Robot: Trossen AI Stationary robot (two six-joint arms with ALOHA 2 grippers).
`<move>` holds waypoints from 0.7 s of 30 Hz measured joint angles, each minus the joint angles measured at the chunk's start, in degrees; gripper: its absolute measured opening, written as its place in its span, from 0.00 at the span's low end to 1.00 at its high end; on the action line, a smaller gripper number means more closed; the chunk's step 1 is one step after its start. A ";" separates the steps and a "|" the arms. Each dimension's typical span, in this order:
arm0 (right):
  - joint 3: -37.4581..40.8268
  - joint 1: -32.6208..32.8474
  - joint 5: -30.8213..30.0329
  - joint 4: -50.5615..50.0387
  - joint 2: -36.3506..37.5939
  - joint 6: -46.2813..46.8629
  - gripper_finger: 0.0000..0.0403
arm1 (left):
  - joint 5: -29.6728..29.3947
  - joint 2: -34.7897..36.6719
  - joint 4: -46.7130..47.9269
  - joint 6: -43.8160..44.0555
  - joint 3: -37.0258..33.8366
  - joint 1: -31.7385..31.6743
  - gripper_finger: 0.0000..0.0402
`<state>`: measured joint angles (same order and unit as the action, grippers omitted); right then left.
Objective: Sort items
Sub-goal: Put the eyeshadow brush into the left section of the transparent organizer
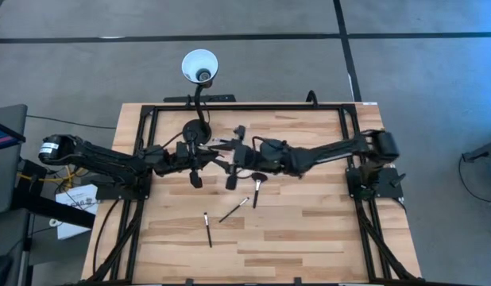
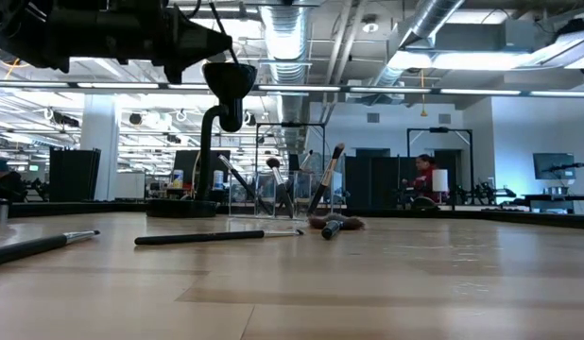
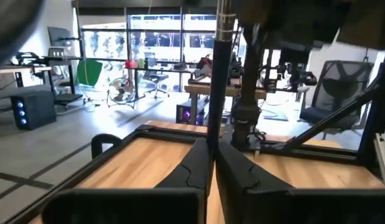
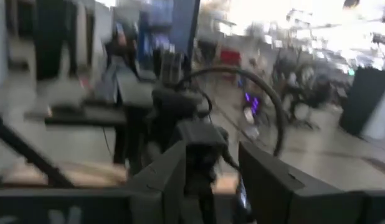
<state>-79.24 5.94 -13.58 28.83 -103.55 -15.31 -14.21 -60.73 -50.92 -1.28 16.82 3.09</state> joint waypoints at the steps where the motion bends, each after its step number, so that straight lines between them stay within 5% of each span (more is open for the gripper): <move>1: 0.00 0.77 -1.86 -3.98 1.92 -0.84 0.36 | -0.11 0.00 0.06 -0.02 0.00 0.00 0.03; 8: -0.04 7.14 -14.69 -32.55 14.20 0.17 0.41 | -1.05 -0.17 3.04 -0.05 0.00 -1.20 0.03; 16: -0.07 12.65 -16.44 -63.14 18.56 31.38 0.40 | 0.42 -4.07 3.33 -0.84 0.02 -4.08 0.03; 21: -0.07 13.85 -17.66 -67.96 14.48 40.88 0.37 | 0.27 -12.84 -1.17 0.01 0.04 -7.01 0.03</move>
<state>-79.31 19.80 -31.23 -39.13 -89.07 25.57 -13.94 -73.57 -52.09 -1.28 16.86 -3.92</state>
